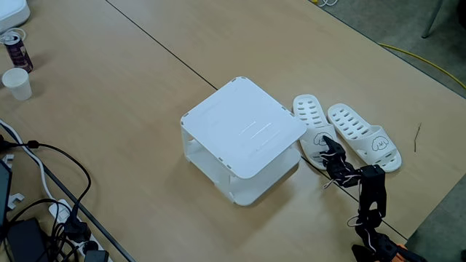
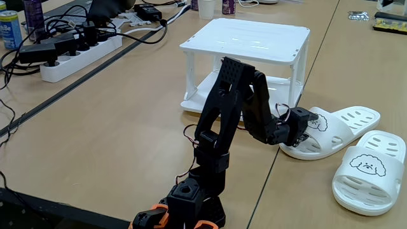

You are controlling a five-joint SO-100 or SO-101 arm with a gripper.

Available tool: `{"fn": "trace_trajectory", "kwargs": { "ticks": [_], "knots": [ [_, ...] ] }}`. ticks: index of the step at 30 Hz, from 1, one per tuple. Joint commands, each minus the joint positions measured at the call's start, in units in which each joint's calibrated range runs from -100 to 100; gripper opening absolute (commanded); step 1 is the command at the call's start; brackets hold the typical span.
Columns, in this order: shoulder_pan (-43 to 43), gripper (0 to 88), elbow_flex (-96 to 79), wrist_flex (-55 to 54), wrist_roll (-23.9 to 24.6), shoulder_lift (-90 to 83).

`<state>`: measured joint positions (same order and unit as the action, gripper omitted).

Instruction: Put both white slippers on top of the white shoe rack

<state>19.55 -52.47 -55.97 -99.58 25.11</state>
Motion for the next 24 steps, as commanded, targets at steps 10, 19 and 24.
{"fn": "trace_trajectory", "kwargs": {
  "ticks": [10, 19, 24],
  "knots": [
    [0.52, 0.7, 2.36, -0.55, -0.42, -8.66],
    [2.98, 0.7, 19.23, 37.85, -0.42, -34.83],
    [3.48, 0.7, 37.36, 51.65, -0.42, -36.01]
  ]
}}
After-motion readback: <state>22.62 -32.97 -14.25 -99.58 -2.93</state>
